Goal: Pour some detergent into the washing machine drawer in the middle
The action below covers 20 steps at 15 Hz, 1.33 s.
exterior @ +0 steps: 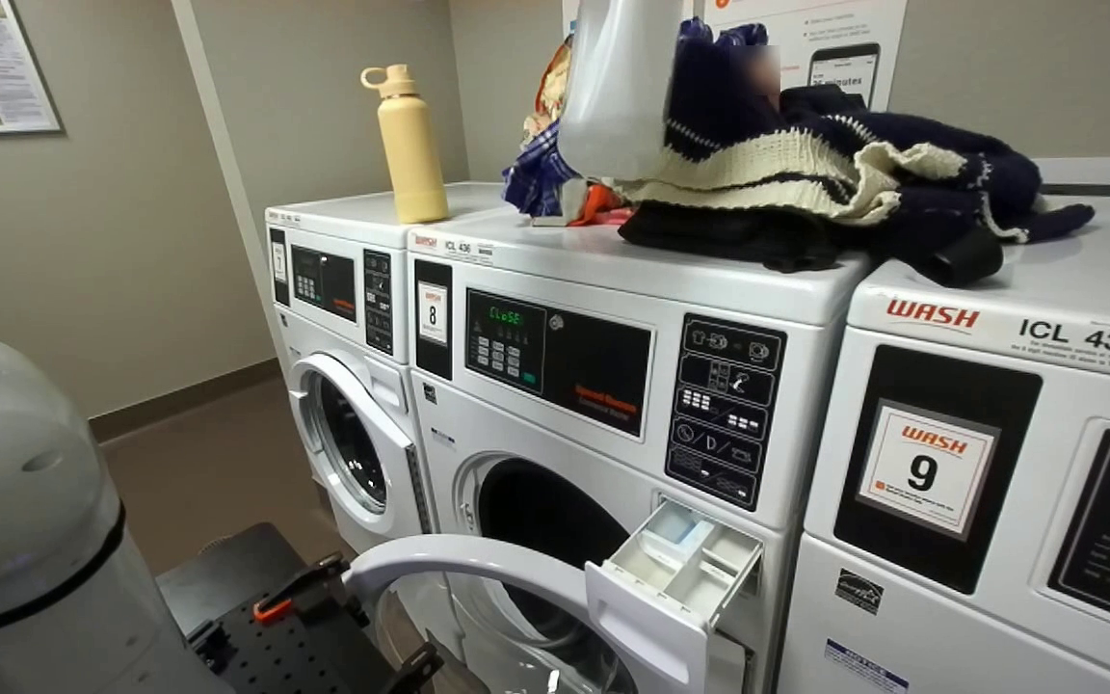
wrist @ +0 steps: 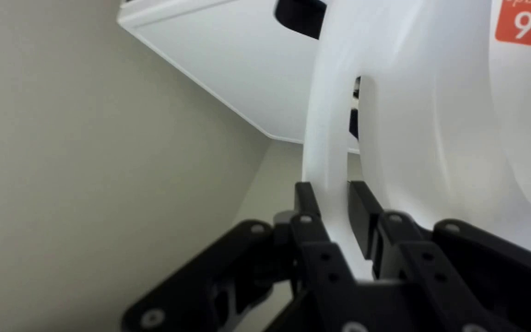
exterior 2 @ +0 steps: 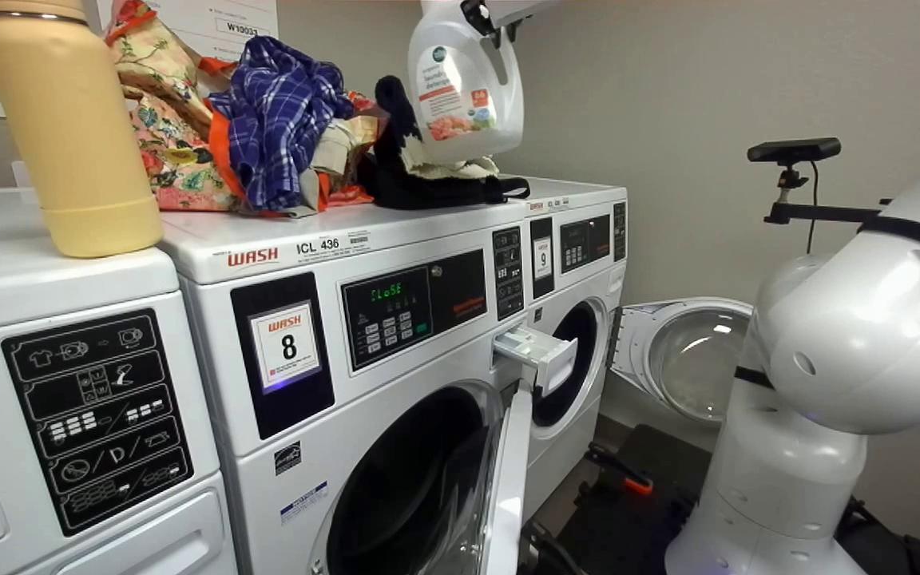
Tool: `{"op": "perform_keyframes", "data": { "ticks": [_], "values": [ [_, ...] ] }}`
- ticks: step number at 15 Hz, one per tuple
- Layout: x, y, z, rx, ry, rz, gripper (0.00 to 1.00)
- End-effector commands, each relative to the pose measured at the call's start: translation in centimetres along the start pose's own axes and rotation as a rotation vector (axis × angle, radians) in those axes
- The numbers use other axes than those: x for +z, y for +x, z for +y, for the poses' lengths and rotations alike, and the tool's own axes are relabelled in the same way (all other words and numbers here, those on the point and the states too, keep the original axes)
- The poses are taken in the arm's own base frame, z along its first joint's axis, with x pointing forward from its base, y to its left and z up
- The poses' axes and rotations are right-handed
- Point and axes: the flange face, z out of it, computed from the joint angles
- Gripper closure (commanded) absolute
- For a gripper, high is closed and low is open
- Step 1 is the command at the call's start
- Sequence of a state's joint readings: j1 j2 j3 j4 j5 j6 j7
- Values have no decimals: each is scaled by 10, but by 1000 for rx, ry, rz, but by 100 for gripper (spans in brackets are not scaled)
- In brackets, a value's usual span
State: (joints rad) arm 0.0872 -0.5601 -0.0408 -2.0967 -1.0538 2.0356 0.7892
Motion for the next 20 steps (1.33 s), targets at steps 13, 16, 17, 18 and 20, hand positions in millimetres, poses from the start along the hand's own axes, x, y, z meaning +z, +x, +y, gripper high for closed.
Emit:
{"op": "perform_keyframes", "data": {
  "ticks": [13, 16, 17, 18, 20],
  "values": [
    [-30, 3, -118, -8, 525, 103, 94],
    [-16, -13, -118, 3, 532, 85, 94],
    [-10, -18, -118, 9, 536, 80, 94],
    [-5, -23, -116, 17, 535, 75, 94],
    [4, -30, -117, 27, 544, 79, 94]
  ]
}}
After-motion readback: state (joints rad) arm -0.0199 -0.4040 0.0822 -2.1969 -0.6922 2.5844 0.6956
